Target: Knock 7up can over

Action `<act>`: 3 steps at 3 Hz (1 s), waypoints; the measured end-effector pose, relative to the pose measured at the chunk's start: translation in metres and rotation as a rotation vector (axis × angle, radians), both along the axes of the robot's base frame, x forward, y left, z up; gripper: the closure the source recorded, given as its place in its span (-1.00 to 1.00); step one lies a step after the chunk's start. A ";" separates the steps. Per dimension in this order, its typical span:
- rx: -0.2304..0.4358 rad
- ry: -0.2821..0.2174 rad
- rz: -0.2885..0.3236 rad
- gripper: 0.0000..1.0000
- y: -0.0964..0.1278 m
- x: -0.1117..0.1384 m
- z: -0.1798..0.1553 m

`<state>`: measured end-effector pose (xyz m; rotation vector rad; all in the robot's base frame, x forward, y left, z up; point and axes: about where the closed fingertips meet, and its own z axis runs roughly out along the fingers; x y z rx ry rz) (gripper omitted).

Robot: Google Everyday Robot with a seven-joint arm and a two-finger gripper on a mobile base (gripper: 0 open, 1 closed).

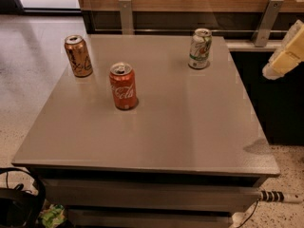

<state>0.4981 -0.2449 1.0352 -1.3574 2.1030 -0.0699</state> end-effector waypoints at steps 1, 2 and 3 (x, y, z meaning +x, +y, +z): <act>0.199 -0.088 -0.043 -1.00 -0.013 0.049 -0.006; 0.365 -0.171 -0.047 -1.00 -0.014 0.093 -0.011; 0.502 -0.191 -0.034 -1.00 -0.001 0.130 -0.036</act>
Offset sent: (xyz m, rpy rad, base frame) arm 0.1456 -0.0219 -0.0140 0.5709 -0.2729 -0.0513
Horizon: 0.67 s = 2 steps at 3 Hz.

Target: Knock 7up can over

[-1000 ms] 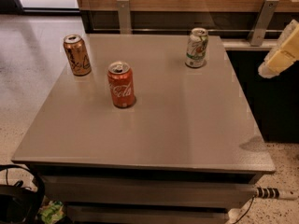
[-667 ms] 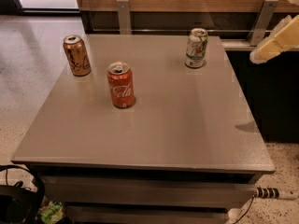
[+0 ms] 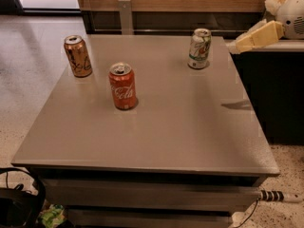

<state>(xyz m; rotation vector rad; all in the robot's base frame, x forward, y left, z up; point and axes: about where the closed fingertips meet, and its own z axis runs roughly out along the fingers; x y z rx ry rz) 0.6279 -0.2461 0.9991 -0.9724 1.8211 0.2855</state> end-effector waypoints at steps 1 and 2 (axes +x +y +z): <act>0.001 0.000 0.001 -1.00 0.001 0.000 0.000; 0.048 -0.018 0.004 -1.00 0.015 0.011 -0.014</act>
Offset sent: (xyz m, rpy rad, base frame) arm 0.0314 0.0374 -0.0413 0.1450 -0.0575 0.0003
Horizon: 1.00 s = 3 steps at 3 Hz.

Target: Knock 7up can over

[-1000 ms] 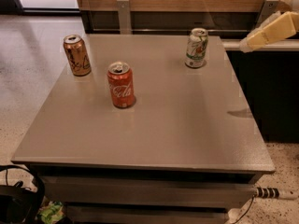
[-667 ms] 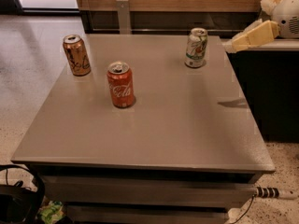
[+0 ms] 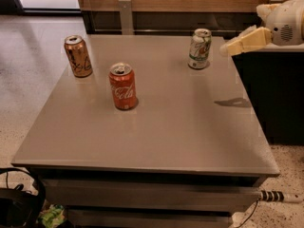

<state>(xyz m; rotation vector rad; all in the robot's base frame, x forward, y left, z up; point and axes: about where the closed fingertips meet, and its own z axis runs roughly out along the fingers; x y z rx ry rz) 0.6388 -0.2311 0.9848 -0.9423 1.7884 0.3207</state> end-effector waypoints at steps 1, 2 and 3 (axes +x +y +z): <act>0.091 -0.037 -0.008 -1.00 0.018 0.024 -0.026; 0.153 -0.061 -0.010 -1.00 0.033 0.046 -0.046; 0.207 -0.049 0.002 -1.00 0.044 0.067 -0.063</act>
Offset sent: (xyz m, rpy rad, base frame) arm 0.0708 0.0450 -0.0683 0.2274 -0.0932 -0.0220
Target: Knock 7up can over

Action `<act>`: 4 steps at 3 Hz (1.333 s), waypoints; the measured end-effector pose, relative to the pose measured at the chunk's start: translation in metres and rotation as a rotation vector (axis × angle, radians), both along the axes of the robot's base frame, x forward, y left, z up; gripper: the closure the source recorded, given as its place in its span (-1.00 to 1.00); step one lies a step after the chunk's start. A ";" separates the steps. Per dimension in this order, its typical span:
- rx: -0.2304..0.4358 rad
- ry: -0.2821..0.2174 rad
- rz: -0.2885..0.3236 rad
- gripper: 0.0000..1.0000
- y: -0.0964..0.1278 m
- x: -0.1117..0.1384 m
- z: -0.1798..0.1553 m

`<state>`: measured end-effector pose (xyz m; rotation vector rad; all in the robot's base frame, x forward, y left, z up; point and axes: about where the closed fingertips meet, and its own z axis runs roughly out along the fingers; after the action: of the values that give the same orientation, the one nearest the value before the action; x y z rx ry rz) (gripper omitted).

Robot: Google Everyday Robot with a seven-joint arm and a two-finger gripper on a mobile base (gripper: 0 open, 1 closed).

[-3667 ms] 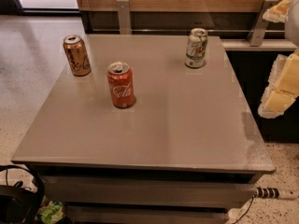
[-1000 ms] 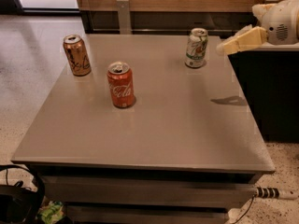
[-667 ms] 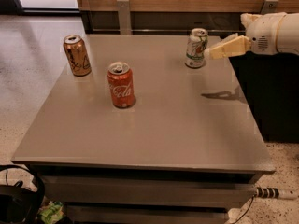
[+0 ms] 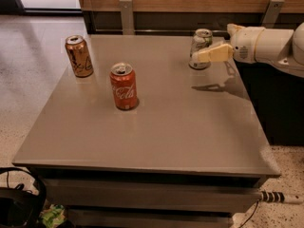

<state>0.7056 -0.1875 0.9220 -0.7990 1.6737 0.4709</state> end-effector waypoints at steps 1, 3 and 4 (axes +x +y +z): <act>0.080 0.031 0.031 -1.00 0.006 0.024 -0.013; 0.155 0.059 0.044 -1.00 0.009 0.039 -0.035; 0.169 0.041 0.046 -0.56 0.009 0.040 -0.050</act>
Offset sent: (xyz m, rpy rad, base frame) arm 0.0463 0.0069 -0.0304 0.1723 0.0730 0.0513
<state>0.7453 -0.1790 0.8725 -0.7088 1.6316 0.6556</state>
